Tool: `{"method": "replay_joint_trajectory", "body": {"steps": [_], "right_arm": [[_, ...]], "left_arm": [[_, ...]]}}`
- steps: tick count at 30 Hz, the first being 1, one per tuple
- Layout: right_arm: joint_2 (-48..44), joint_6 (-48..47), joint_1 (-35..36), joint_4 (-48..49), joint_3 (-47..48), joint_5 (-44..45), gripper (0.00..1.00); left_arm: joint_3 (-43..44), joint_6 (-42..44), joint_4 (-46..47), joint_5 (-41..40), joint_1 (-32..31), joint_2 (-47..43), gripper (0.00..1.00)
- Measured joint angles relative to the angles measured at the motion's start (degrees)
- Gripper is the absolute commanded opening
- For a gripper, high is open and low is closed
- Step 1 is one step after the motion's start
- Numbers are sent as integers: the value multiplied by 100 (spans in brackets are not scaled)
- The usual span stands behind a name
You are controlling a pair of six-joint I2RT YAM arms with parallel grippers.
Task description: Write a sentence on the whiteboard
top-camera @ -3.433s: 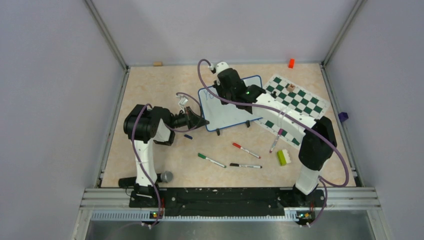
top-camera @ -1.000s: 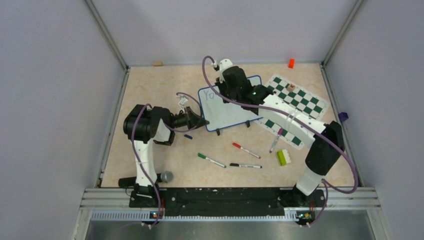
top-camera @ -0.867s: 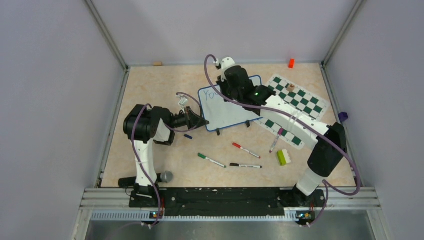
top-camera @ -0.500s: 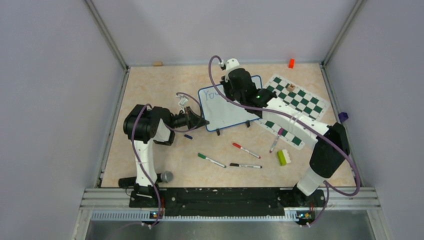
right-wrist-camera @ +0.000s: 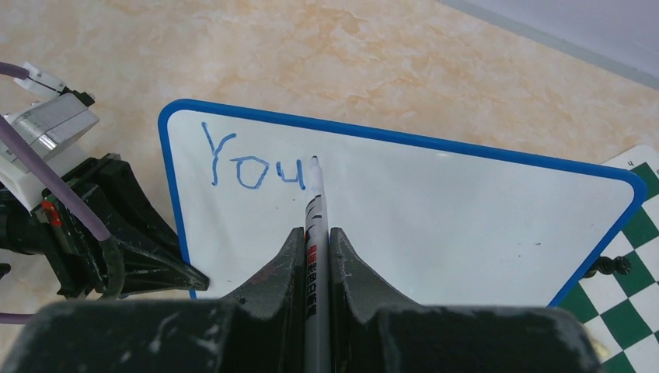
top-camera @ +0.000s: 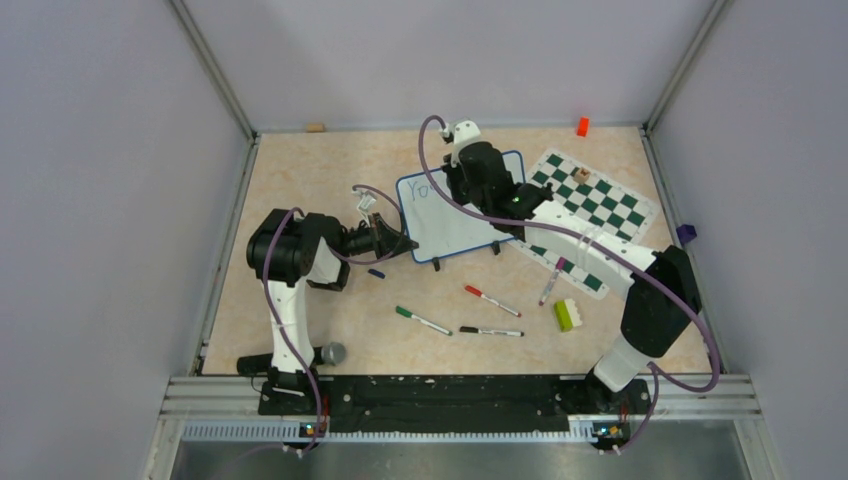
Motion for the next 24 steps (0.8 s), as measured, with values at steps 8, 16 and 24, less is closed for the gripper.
{"method": "replay_joint_trajectory", "body": {"steps": [8,16,24], "right_arm": [[0,-109,-11,-28,7,2,0],[7,-151,-26,-332,175,-63,0],[212,-151,-22,-549,570,-48,0]], "left_arm": [[0,0,0,0,0,0,6],[0,0,0,0,0,0,6],[0,0,2,2,0,0,6]]}}
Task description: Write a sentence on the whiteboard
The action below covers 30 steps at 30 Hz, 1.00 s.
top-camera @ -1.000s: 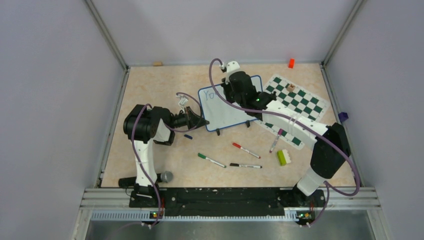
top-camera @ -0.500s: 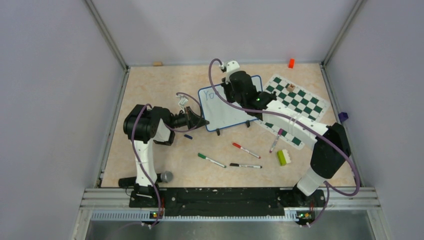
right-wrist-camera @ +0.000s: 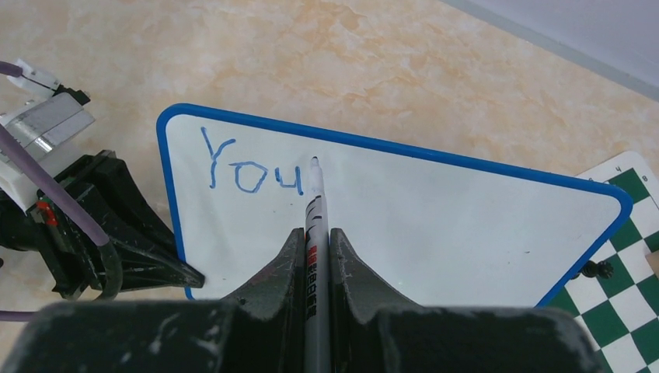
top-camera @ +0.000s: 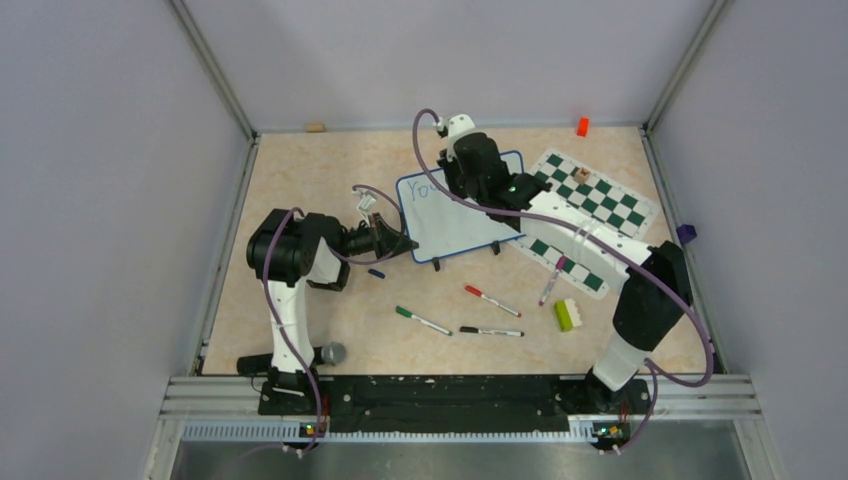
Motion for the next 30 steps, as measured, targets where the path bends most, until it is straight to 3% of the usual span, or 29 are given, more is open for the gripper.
{"method": "replay_joint_trajectory", "body": {"steps": [30], "right_arm": [[538,-4,35,-328,466,140,0]], "left_arm": [[-2,0,2,0,0,0,6]]}}
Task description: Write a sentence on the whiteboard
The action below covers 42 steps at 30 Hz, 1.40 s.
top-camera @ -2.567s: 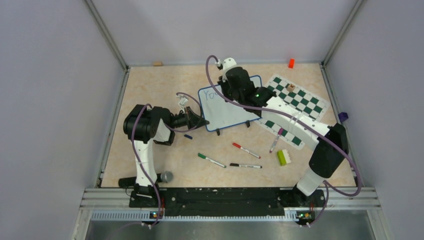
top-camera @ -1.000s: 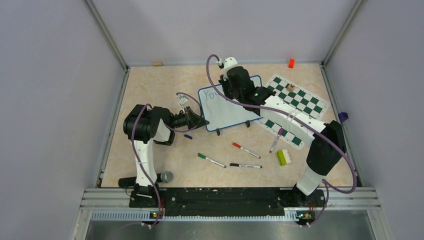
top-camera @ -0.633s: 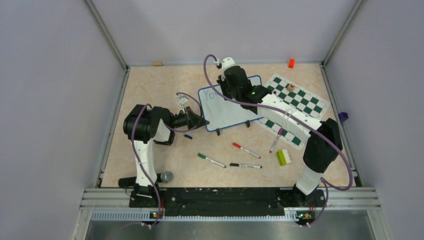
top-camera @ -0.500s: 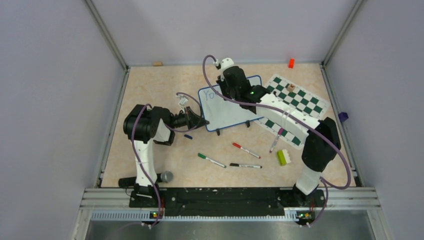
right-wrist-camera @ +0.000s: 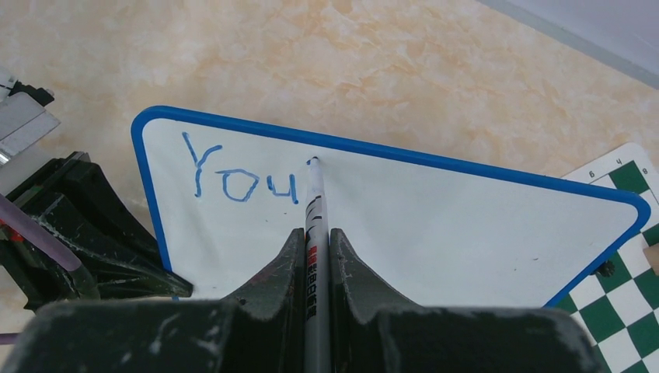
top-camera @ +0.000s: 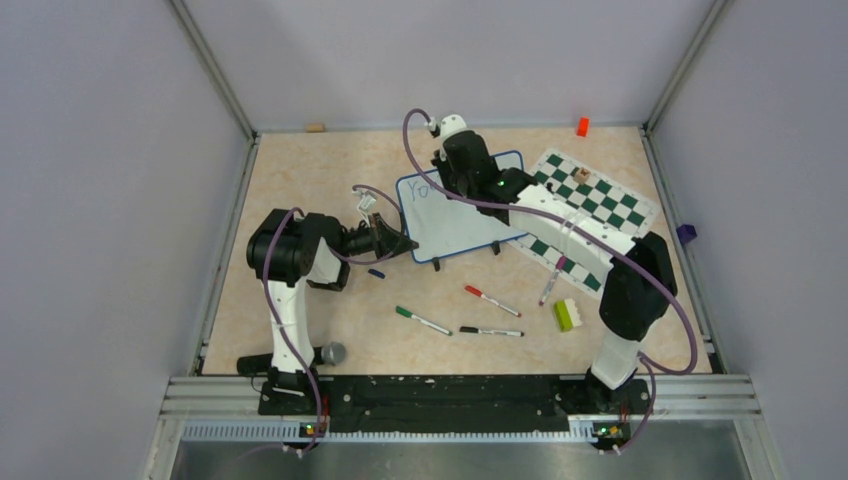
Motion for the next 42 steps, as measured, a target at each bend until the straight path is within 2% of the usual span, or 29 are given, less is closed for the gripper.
{"method": "replay_joint_trajectory", "body": {"steps": [42], "right_arm": [[151,-85,0,-168,184,-39,0]], "left_arm": [[0,-9,-28,-24,2,0,6]]}}
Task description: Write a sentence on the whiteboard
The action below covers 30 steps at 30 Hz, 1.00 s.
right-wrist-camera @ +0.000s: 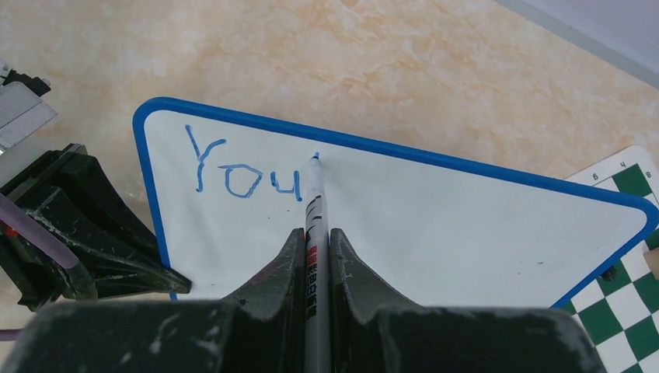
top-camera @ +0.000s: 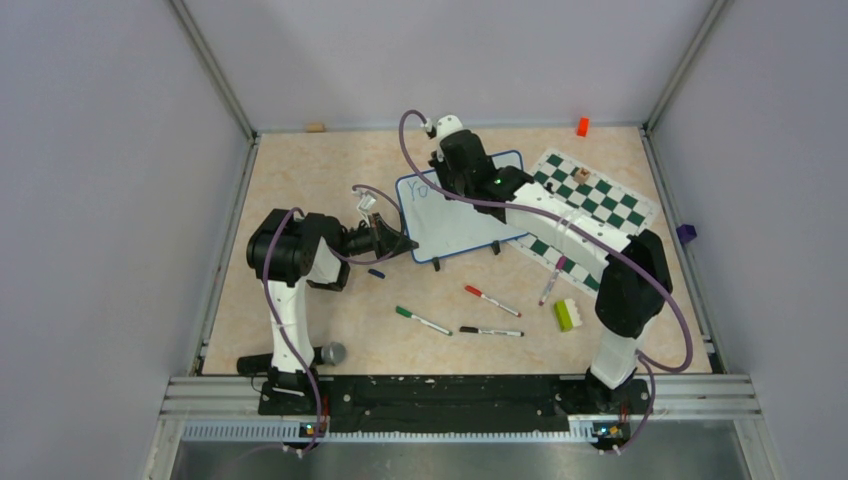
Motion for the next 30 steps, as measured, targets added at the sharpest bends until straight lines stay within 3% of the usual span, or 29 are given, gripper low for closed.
{"method": "replay_joint_trajectory", "body": {"steps": [30], "right_arm": [[-9,4,33,-103,-17,192,0]], "left_arm": [[0,2,0,0,0,0,6]]}}
